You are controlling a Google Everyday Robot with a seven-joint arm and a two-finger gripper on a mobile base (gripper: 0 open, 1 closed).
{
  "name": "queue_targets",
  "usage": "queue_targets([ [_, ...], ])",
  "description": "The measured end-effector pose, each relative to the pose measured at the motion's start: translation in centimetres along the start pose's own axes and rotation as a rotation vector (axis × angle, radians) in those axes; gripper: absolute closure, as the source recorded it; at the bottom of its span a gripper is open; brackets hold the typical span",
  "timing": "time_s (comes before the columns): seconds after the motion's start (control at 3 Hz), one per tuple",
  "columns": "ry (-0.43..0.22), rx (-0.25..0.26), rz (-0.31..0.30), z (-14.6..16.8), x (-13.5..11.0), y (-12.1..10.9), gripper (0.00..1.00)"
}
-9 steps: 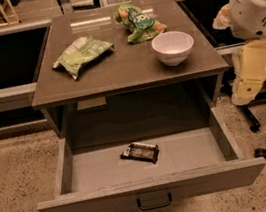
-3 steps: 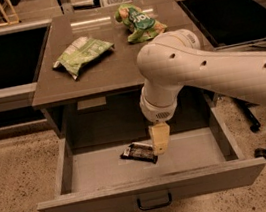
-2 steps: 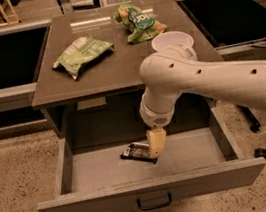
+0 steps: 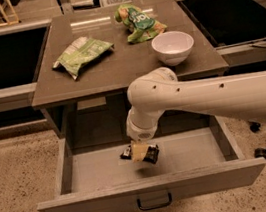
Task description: Pick rxbar chocolate from top drawer and place on counter
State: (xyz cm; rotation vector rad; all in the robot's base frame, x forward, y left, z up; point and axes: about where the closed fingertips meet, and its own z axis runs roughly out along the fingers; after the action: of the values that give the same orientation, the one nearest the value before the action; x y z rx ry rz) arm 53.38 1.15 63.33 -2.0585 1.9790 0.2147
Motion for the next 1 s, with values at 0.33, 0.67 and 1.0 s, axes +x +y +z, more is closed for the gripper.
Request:
queue_targets([
  [0.33, -0.012, -0.022, 0.024, 3.2, -0.5, 0.2, 0.33],
  [0.67, 0.008, -0.013, 0.072, 3.9, 0.4, -0.1, 0.31],
  [1.0, 0.028, 0.003, 0.140, 3.3, 2.5, -0.3, 0.31],
])
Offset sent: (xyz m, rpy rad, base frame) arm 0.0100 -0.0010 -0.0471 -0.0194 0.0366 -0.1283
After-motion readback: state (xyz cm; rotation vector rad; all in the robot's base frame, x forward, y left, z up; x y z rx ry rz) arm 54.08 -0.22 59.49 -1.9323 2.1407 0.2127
